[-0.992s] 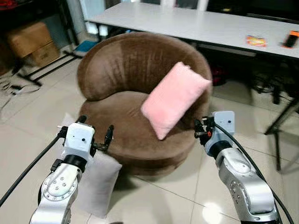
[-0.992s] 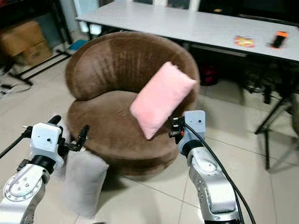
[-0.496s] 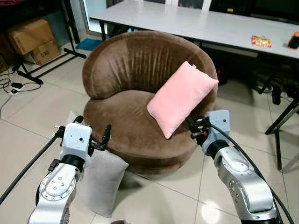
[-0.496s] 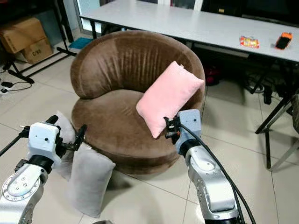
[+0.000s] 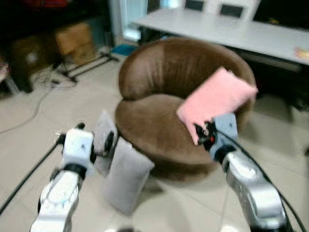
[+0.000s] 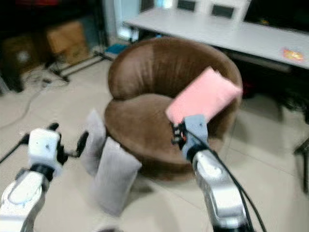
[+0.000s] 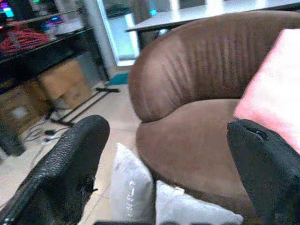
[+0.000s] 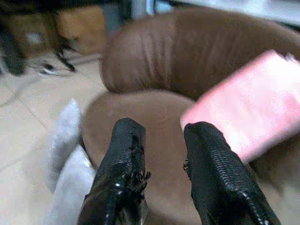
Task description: Move the pillow to the sofa from floor
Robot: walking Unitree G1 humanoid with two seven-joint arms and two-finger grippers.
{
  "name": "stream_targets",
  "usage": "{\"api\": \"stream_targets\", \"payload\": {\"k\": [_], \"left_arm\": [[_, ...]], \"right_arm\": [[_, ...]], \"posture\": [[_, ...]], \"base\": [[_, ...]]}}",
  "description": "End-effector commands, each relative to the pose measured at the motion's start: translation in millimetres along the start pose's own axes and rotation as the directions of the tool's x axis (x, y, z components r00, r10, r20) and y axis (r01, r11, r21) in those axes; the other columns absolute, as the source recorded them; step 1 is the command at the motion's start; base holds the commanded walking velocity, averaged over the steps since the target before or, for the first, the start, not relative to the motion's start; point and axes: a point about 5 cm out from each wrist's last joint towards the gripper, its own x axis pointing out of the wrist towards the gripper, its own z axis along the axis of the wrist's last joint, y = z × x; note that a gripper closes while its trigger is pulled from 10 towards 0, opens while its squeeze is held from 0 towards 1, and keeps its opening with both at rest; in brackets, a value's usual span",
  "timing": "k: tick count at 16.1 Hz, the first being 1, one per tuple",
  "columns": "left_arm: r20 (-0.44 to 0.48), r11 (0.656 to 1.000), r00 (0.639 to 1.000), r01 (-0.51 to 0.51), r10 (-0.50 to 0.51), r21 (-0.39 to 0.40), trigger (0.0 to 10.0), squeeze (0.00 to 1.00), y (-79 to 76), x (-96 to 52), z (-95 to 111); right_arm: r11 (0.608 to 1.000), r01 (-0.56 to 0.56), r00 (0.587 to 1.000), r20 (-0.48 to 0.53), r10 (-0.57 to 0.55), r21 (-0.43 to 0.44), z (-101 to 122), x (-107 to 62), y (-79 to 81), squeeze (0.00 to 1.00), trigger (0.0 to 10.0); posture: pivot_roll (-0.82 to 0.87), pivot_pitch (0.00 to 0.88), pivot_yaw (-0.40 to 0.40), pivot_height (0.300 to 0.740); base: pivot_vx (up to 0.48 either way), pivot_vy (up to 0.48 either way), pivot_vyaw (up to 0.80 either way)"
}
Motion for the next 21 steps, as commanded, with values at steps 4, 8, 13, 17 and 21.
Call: {"api": "stream_targets", "payload": {"k": [4,8,13,17,21], "left_arm": [[0.008,1.000,1.000,-0.003,0.003,0.000,10.0,0.00,-2.2,1.7,2.4],[0.008,1.000,1.000,-0.016,0.016,-0.013,10.0,0.00,-2.8,1.6,2.1],[0.005,0.999,0.999,-0.033,0.033,-0.011,10.0,0.00,-4.7,-0.2,0.5],[0.005,0.999,0.999,-0.046,0.046,-0.009,10.0,0.00,-4.6,-2.3,-0.4],[0.005,0.997,0.998,-0.070,0.070,-0.014,10.0,0.00,-3.9,-2.9,-0.7]], "right_arm": [[1.000,-0.005,1.000,-0.006,0.005,-0.009,2.1,-1.4,3.6,0.00,10.0],[1.000,-0.015,1.000,-0.018,0.015,-0.020,0.4,-2.4,4.3,0.00,10.0],[0.999,-0.032,0.999,-0.017,0.031,-0.035,0.7,-1.8,6.5,0.00,10.0],[1.000,-0.011,1.000,-0.012,0.011,0.006,-1.0,-1.9,5.9,0.00,10.0],[1.000,0.002,1.000,-0.028,-0.001,0.024,-5.2,-5.5,5.4,0.00,10.0]], "posture": [[0.02,0.000,0.000,0.740],[0.02,0.000,-0.007,0.740],[0.03,0.000,-0.024,0.740],[0.04,0.000,-0.035,0.740],[0.04,0.000,-0.047,0.740]], "base": [[0.000,0.282,0.00],[0.000,0.285,0.00],[0.000,0.311,0.00],[0.000,0.311,0.00],[0.000,0.314,0.00]]}}
